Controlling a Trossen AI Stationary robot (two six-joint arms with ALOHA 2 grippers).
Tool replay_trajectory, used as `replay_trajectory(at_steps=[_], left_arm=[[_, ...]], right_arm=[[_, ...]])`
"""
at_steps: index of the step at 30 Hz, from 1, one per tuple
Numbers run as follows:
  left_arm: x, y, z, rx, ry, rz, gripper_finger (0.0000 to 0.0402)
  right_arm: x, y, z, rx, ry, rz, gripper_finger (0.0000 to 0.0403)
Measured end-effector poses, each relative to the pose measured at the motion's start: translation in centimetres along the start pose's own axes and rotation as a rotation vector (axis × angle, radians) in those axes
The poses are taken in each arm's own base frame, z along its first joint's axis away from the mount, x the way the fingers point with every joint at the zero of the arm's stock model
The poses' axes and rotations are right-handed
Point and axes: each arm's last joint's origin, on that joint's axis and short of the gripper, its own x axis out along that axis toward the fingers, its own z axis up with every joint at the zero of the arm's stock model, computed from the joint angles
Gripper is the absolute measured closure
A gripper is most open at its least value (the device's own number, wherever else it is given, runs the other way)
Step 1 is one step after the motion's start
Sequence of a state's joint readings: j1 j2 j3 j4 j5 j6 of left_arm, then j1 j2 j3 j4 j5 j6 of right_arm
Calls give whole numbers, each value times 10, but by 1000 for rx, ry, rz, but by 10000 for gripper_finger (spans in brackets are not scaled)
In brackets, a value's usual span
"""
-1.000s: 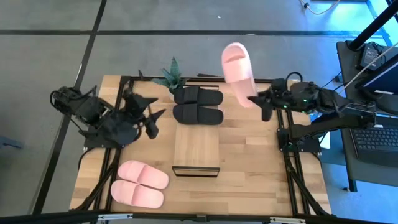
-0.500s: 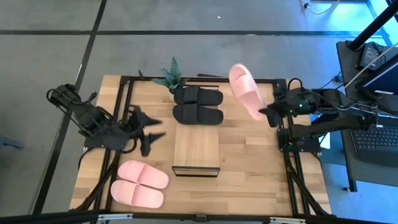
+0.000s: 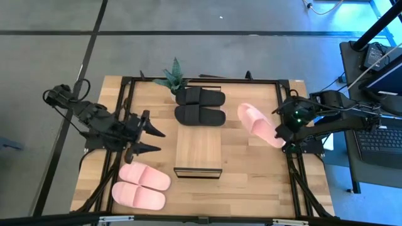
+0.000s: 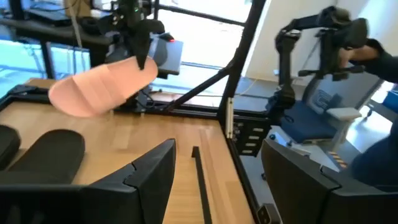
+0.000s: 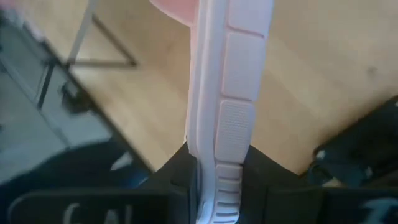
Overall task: Pick and place slides into the shelf
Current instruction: Put the pink slide under the shelf
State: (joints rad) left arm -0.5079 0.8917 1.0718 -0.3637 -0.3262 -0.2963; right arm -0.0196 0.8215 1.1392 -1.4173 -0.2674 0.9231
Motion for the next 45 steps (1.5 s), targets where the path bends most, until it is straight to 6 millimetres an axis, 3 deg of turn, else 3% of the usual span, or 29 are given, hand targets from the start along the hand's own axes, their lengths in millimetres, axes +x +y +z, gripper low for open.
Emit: replay_trajectory(at_steps=[8, 12, 18, 27, 32, 37, 45], left_arm=[[-12, 1, 2, 10, -9, -79, 174], [-14, 2, 2, 10, -9, -85, 174], [-14, 2, 1, 13, 1, -82, 174], [-14, 2, 1, 11, 1, -81, 174], [-14, 2, 1, 5, 1, -81, 174], [-14, 2, 2, -16, 0, -81, 174], [-14, 2, 2, -25, -2, -81, 174]], right_arm=[[9, 9, 4, -122, 135, 107, 330], [41, 7, 9, -144, 213, 195, 330], [91, -12, 9, -135, 328, 246, 330], [144, -36, 19, -224, 208, 367, 330], [165, -54, 23, -257, 132, 315, 330], [181, -68, 24, -280, 106, 217, 330], [189, -70, 36, -415, -15, 110, 327]])
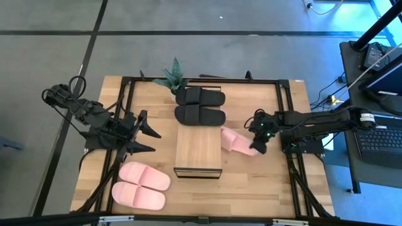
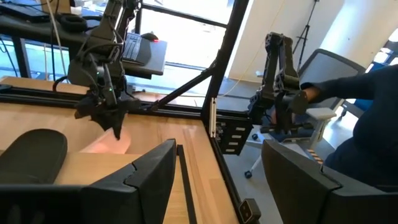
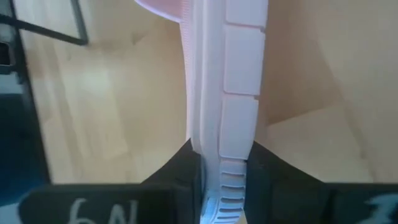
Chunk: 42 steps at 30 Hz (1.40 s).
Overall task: Pick and place slides into the shelf
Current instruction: Put the pink slide under the shelf
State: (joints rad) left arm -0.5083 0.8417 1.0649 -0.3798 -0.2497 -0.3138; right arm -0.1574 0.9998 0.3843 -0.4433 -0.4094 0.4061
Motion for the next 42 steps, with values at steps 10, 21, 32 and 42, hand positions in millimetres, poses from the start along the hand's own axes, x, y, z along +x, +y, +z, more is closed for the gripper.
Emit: replay_trajectory(at_steps=[10, 21, 32, 42], left_arm=[[0, 0, 0, 2, 1, 0, 174], [0, 0, 0, 3, 1, 0, 174], [0, 0, 0, 3, 3, 1, 174], [0, 1, -3, 10, 26, 8, 174]], right_arm=[[1, -1, 0, -7, -4, -35, 246], [0, -5, -7, 6, 57, -100, 238], [-20, 8, 9, -73, 58, -204, 231], [-30, 13, 19, -93, 4, -304, 150]])
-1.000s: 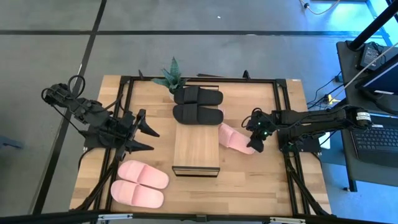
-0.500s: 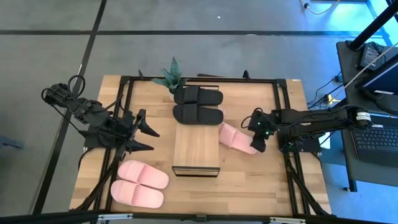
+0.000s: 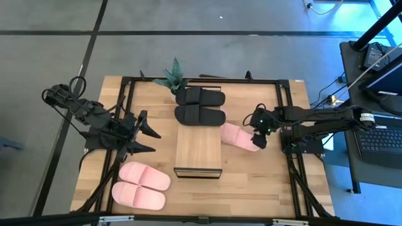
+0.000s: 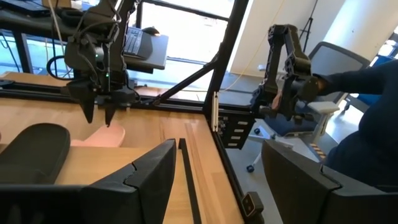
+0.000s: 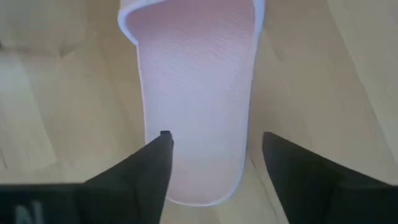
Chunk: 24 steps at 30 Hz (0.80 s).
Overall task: Pick and place slides into the shelf
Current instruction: Put the pink slide under the shelf
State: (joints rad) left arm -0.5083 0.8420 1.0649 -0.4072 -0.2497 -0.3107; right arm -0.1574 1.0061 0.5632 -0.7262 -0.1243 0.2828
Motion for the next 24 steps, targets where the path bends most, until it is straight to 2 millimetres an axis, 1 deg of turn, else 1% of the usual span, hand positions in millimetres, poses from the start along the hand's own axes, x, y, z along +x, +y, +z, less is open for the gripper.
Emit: replay_trajectory(at_steps=[6, 12, 16, 19, 21, 22, 24], left_arm=[[0, 0, -1, 1, 5, 2, 174], [0, 0, -1, 2, 9, 3, 174], [0, 1, -3, 8, 30, 10, 174], [0, 1, -3, 14, 31, 10, 174], [0, 1, -3, 15, 31, 10, 174], [0, 1, -3, 16, 31, 10, 174], [0, 1, -3, 16, 31, 10, 174]], right_arm=[[0, 0, 0, 37, 7, 11, 120], [-3, 7, -1, 62, 58, 156, 119], [-17, 21, 9, 23, 27, 155, 124], [-30, 30, 15, -16, 32, 53, 130], [-37, 32, 16, 51, 69, -22, 134], [-38, 32, 16, 127, 96, -42, 135], [-40, 33, 17, 361, 139, -80, 137]])
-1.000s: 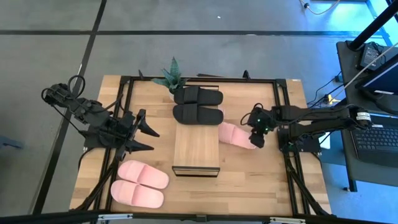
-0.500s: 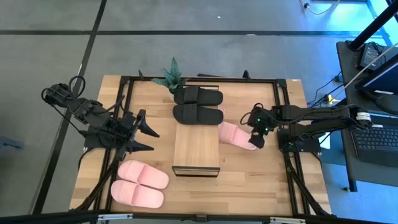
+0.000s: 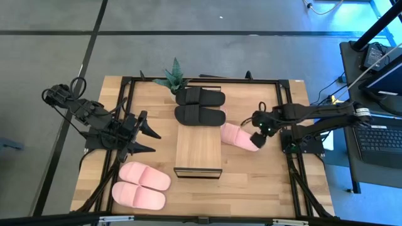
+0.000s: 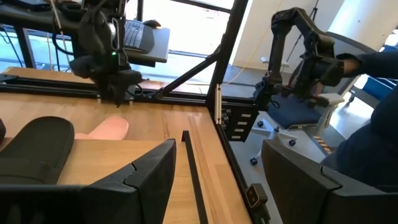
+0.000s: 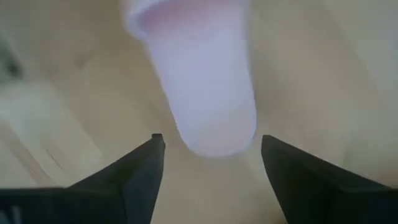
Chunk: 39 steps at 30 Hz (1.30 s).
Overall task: Pick and place slides into the shelf
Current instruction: Put the pink slide under the shelf
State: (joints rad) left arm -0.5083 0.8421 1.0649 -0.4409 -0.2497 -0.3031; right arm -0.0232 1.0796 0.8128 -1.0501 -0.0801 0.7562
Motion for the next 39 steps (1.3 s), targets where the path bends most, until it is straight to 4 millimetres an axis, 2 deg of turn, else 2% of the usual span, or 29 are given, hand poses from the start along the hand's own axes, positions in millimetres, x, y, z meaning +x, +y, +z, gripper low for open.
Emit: replay_trajectory(at_steps=[3, 5, 14, 21, 26, 39], left_arm=[[0, 0, 0, 0, 1, 0, 174], [0, 0, 0, 0, 1, 0, 174], [0, 2, -7, -36, 67, 22, 174], [-1, 3, -10, -35, 97, 32, 174], [-1, 3, -10, -34, 99, 33, 174], [-1, 2, -11, -34, 116, 3, 174]], right_arm=[[4, -1, -1, 325, 36, -45, 137], [12, -3, -3, 402, 47, -66, 138], [41, -1, -19, 571, 77, -84, 142], [49, 6, -26, 694, -14, -58, 181], [58, 3, -36, 779, -59, -109, 209], [86, -2, -49, 892, -89, -27, 234]])
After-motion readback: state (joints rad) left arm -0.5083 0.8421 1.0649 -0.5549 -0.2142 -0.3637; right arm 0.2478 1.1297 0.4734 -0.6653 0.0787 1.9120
